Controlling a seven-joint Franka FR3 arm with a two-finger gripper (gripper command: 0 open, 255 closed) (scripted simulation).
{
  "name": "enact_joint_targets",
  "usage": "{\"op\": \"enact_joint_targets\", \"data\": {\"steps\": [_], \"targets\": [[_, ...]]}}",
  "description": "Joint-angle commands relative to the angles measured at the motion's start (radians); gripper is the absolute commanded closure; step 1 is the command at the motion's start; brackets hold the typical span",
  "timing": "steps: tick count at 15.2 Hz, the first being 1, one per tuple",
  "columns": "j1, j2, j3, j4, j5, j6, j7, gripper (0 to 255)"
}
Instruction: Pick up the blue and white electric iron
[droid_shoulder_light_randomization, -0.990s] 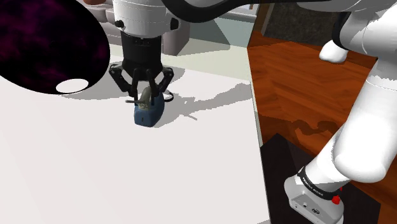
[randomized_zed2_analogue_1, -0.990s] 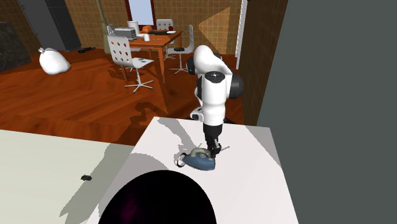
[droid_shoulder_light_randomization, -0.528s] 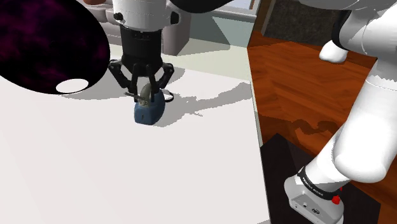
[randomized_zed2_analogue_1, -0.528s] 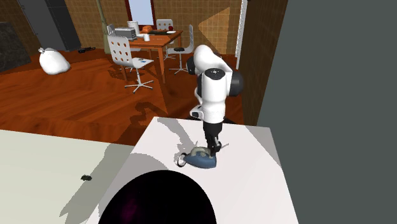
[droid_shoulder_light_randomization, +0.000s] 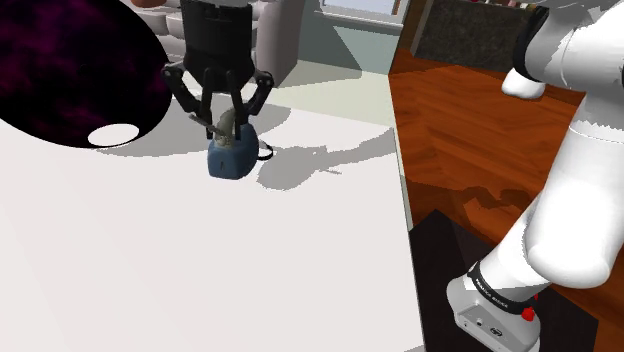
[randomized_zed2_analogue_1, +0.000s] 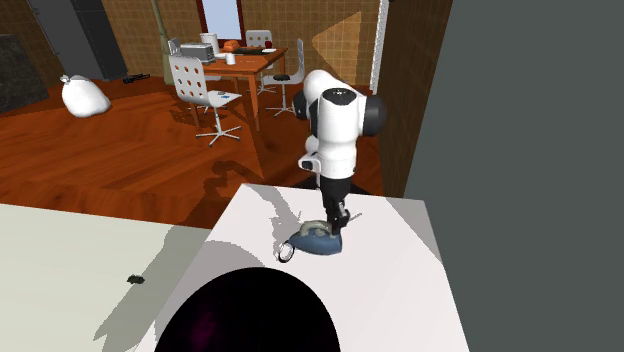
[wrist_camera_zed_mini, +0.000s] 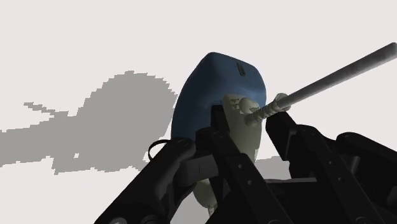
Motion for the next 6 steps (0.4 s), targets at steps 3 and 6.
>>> {"op": "enact_joint_targets", "data": {"steps": [3, 6], "targets": [[0.027, 0.028, -0.001, 0.091, -0.021, -0.068, 0.005, 255], [0.036, 0.037, -0.002, 0.119, -0.028, -0.089, 0.008, 255]]}}
